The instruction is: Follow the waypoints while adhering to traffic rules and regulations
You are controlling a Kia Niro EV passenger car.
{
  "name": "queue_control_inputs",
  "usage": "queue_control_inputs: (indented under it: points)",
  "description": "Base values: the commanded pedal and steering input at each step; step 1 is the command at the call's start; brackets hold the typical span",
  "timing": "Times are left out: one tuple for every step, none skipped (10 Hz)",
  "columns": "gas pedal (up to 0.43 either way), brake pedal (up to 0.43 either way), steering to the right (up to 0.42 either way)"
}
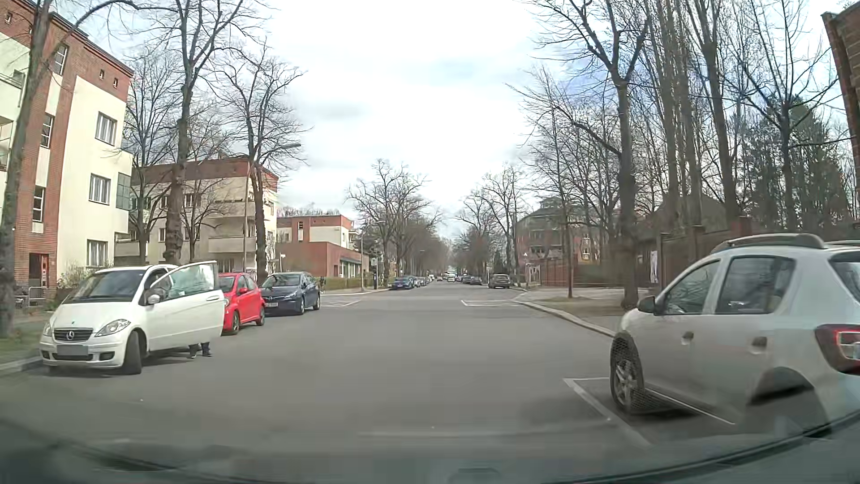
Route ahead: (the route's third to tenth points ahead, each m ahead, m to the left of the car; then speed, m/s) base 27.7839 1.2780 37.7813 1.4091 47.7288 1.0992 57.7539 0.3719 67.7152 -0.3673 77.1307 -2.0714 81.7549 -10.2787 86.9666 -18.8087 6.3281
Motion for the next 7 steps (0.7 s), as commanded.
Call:
queue_control_inputs:
  points:
    - [0.039, 0.000, 0.014]
    - [0.039, 0.000, 0.018]
    - [0.039, 0.000, 0.026]
    - [0.039, 0.000, 0.032]
    - [0.039, 0.000, 0.034]
    - [0.039, 0.000, 0.036]
    - [0.039, 0.000, 0.038]
